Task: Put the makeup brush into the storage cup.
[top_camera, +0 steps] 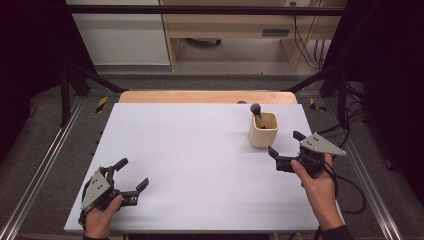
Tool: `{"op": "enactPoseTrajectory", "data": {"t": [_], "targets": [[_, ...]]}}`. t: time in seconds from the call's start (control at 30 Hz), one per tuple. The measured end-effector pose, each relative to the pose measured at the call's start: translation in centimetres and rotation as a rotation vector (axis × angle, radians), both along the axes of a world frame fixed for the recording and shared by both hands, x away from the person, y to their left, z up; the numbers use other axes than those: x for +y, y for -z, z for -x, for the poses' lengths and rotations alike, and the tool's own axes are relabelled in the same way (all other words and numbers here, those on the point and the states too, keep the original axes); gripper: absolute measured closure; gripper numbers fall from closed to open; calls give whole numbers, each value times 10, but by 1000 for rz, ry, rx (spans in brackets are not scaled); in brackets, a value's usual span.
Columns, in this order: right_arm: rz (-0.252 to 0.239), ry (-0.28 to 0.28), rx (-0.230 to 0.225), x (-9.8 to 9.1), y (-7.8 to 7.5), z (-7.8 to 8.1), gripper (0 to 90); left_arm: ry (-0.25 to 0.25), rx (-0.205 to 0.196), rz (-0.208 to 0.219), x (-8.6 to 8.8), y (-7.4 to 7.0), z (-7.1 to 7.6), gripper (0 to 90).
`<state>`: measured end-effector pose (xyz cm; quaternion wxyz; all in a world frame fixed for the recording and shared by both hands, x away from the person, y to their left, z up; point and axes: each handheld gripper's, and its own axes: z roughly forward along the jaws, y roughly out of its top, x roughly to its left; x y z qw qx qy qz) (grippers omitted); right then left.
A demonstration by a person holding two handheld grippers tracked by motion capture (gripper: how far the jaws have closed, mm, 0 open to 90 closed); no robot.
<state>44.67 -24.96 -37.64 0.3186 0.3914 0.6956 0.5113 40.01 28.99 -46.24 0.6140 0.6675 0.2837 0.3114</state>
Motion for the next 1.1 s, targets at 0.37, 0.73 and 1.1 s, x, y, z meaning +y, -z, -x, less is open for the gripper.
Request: {"op": "enactPoseTrajectory", "data": {"t": [0.37, 0.73, 1.1], "targets": [[6, 2, 7, -5, 5, 11, 29, 1, 1, -2, 0, 0, 0, 30], [1, 7, 15, -10, 15, 22, 29, 0, 0, -2, 0, 0, 0, 31], [3, 9, -2, -17, 22, 30, 30, 2, 1, -4, -1, 0, 1, 30]]}}
